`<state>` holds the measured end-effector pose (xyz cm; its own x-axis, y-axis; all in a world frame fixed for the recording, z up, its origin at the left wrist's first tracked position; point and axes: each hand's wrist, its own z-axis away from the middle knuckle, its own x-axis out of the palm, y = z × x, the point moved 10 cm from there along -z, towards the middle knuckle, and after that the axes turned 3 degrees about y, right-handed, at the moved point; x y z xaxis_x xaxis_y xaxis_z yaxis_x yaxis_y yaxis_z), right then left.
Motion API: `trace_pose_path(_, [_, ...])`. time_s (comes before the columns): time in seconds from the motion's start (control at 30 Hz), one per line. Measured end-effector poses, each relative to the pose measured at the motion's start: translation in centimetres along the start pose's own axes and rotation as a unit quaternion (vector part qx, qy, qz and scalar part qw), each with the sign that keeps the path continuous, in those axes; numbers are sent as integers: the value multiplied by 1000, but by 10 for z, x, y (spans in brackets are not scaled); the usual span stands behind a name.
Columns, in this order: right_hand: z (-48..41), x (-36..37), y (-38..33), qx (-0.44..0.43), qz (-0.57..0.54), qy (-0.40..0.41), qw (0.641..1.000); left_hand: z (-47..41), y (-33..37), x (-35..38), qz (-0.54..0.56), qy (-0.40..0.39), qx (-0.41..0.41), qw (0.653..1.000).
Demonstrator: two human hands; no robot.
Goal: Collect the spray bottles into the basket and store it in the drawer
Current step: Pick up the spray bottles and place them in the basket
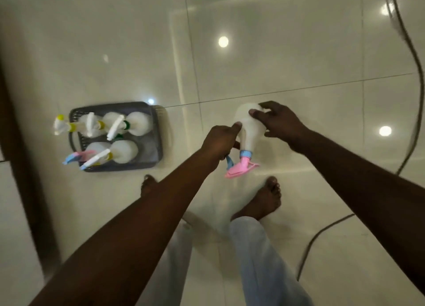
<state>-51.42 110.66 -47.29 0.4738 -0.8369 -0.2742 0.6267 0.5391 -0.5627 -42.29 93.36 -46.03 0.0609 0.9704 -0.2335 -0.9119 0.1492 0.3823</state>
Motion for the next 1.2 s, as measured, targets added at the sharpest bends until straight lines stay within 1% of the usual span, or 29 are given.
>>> trace_pose_path(0.1, [26, 63, -7, 25, -45, -18, 999, 23, -32, -50, 5, 24, 0, 1000])
trace_pose_path(0.27, [58, 168, -20, 73, -101, -54, 991, 40, -93, -129, 53, 63, -11, 997])
trace_pose_path(0.37, [68, 224, -29, 86, -105, -72, 988, 42, -133, -168, 130, 69, -46, 988])
trace_pose_path(0.43, [71, 261, -35, 87, -90, -87, 988, 40, -156, -192, 190, 81, -48, 977])
trace_pose_path(0.53, [73, 307, -43, 80, -62, -101, 990, 36, -188, -215, 293, 86, -62, 950])
trace_pose_path(0.6, [70, 331, -47, 75, -46, -106, 991, 31, -205, -222, 363, 68, -76, 926])
trace_pose_path(0.67, [65, 350, -48, 68, -21, -103, 992, 25, -219, -226, 412, 57, -93, 905])
trace_pose_path(0.73, [58, 363, -51, 54, 7, -97, 994, 15, -233, -229, 432, 57, -114, 893])
trace_pose_path(0.8, [48, 373, -54, 25, 66, -88, 994, 1, -246, -229, 446, 50, -142, 882])
trace_pose_path(0.87, [37, 381, -55, 11, 114, -84, 990, -14, -257, -228, 451, 41, -166, 876])
trace_pose_path(0.97, [16, 392, -51, 25, 152, -92, 984, -39, -272, -230, 437, 36, -202, 876])
trace_pose_path(1.03, [2, 395, -49, 31, 182, -93, 978, -53, -277, -228, 451, 30, -219, 864])
trace_pose_path(1.07, [-5, 396, -48, 30, 207, -92, 974, -60, -280, -227, 468, 27, -227, 854])
trace_pose_path(1.13, [-16, 401, -48, 22, 262, -97, 960, -71, -284, -219, 519, 10, -244, 819])
trace_pose_path(1.2, [-25, 406, -46, 20, 283, -99, 954, -80, -286, -213, 554, -16, -254, 793])
